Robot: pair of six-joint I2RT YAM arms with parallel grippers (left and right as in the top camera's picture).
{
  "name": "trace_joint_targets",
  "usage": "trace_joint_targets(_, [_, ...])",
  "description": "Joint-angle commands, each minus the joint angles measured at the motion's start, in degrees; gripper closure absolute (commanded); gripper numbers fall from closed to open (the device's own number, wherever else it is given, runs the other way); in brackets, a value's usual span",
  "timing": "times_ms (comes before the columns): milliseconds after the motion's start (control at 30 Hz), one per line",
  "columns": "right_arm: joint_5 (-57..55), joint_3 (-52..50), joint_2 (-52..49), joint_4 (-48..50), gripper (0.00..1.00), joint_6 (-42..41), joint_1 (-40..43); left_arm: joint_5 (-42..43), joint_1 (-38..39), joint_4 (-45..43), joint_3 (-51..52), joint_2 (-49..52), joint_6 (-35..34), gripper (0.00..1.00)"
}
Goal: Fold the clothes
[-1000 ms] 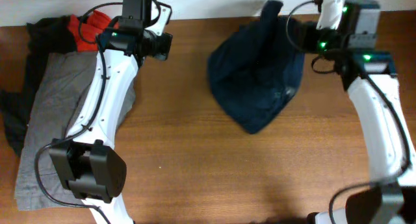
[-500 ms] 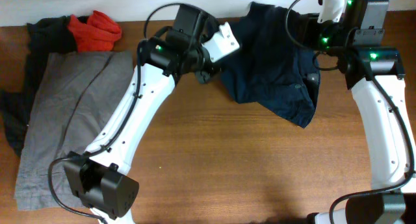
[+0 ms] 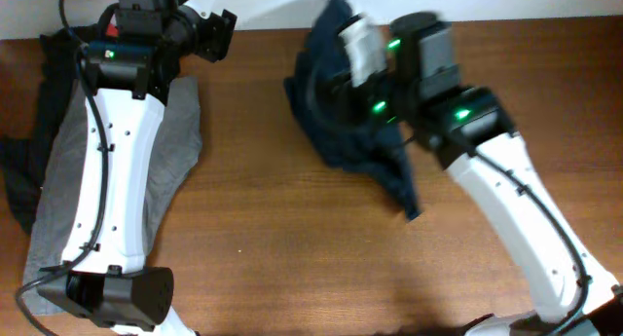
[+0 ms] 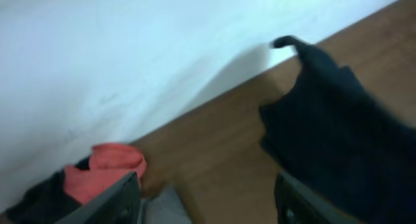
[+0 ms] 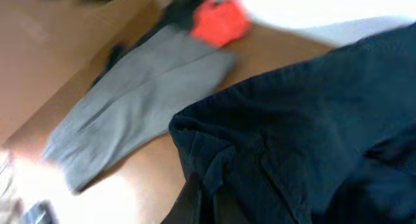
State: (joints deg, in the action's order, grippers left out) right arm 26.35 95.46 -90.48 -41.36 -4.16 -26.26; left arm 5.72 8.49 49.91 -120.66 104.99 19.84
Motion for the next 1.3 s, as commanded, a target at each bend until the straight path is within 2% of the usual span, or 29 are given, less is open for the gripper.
trace_joint_targets(0, [1.5, 1.5, 3.1, -3.0, 0.96, 1.0, -6.1, 0.0, -0.4, 1.2, -0.6, -0.7, -1.2, 0.34])
trace_joint_targets(33, [1.5, 1.7, 3.2, -5.0, 0.78, 2.4, -7.8, 0.0, -0.4, 1.6, -0.6, -0.7, -1.2, 0.34])
trace_joint_targets(100, [-0.2, 2.1, 3.5, -8.9, 0.31, 4.7, -9.5, 0.0, -0.4, 1.8, -0.6, -0.7, -1.2, 0.33])
trace_joint_targets(167, [-4.9, 3.2, 3.9, -12.7, 0.22, 4.9, -9.4, 0.0, -0.4, 2.1, -0.6, -0.7, -1.2, 0.33])
trace_joint_targets(300, [-10.6, 6.7, 5.2, -19.5, 0.17, 4.9, -5.2, 0.1, -0.4, 4.1, -0.6, -0.7, -1.2, 0.33])
trace_joint_targets(400, [-17.3, 6.9, 5.3, -23.2, 0.14, 4.8, 2.2, 0.5, -0.4, 7.8, -0.5, -0.6, -1.2, 0.33])
trace_joint_targets(567, [-16.4, 4.6, -0.1, -25.1, 0.14, 7.3, 12.5, 3.4, -0.4, 12.0, -0.3, 1.6, -1.2, 0.33])
trace_joint_targets(700, [-14.8, 3.6, -8.3, -20.4, 0.14, 12.2, 16.0, 4.6, -0.4, 11.4, -0.3, 7.5, -1.2, 0.33])
trace_joint_targets(900, [-12.7, 3.6, -21.7, -9.1, 0.14, 13.4, 18.1, 4.6, -0.4, 8.4, -0.3, 18.6, -1.2, 0.34])
trace_joint_targets(1067, [-6.6, 3.6, -28.9, -2.3, 0.2, 14.3, 18.4, 4.6, -0.3, 6.4, -0.3, 24.4, -1.2, 0.34])
trace_joint_targets(1267, [-2.5, 3.6, -34.9, 2.7, 0.2, 16.2, 18.4, 5.5, -0.3, 5.1, -0.3, 28.4, -1.2, 0.34])
